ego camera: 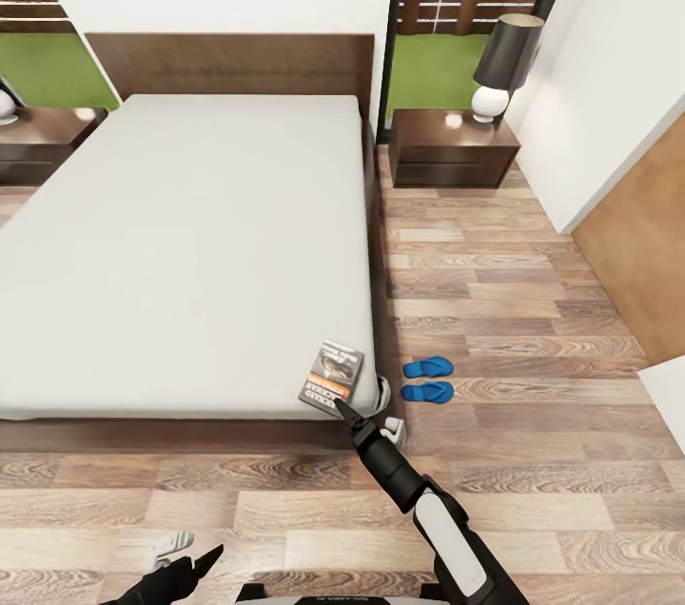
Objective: In the bedroom, move the book from the bed onto either nightstand, and place the two sandals side by side next to the bed.
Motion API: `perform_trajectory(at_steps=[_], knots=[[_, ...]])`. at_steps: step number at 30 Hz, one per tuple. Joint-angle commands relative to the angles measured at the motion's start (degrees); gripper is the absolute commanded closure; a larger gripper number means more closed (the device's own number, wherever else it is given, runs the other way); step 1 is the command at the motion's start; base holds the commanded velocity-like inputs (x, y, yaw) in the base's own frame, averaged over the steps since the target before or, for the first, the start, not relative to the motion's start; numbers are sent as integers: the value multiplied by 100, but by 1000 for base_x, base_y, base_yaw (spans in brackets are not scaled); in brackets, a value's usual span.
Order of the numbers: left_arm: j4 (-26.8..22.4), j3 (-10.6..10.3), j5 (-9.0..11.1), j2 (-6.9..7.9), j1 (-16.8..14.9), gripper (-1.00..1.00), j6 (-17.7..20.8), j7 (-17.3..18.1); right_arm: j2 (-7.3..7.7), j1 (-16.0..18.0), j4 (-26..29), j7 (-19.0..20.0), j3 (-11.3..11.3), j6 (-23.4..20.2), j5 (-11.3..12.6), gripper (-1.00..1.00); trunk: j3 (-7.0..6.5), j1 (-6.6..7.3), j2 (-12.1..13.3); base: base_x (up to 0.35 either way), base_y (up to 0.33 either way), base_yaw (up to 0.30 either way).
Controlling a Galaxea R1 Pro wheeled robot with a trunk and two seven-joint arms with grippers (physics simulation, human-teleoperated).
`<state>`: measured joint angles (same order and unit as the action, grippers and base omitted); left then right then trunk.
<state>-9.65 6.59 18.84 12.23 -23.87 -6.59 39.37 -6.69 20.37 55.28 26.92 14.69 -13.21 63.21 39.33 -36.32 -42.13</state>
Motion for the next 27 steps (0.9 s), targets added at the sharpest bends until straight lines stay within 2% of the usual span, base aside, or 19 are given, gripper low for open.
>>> perform_trajectory(at_steps=[1, 27], knots=[[8, 45, -39, -1, -4, -100, -19, 27, 0, 2, 0, 7, -4, -41, 60, -100, 22, -23, -44, 0, 0, 0], [8, 44, -39, -1, -4, -100, -18, 29, 1, 2, 0, 12, -9, -48, 60, -100, 489, -594, -1087, 0, 0, 0]])
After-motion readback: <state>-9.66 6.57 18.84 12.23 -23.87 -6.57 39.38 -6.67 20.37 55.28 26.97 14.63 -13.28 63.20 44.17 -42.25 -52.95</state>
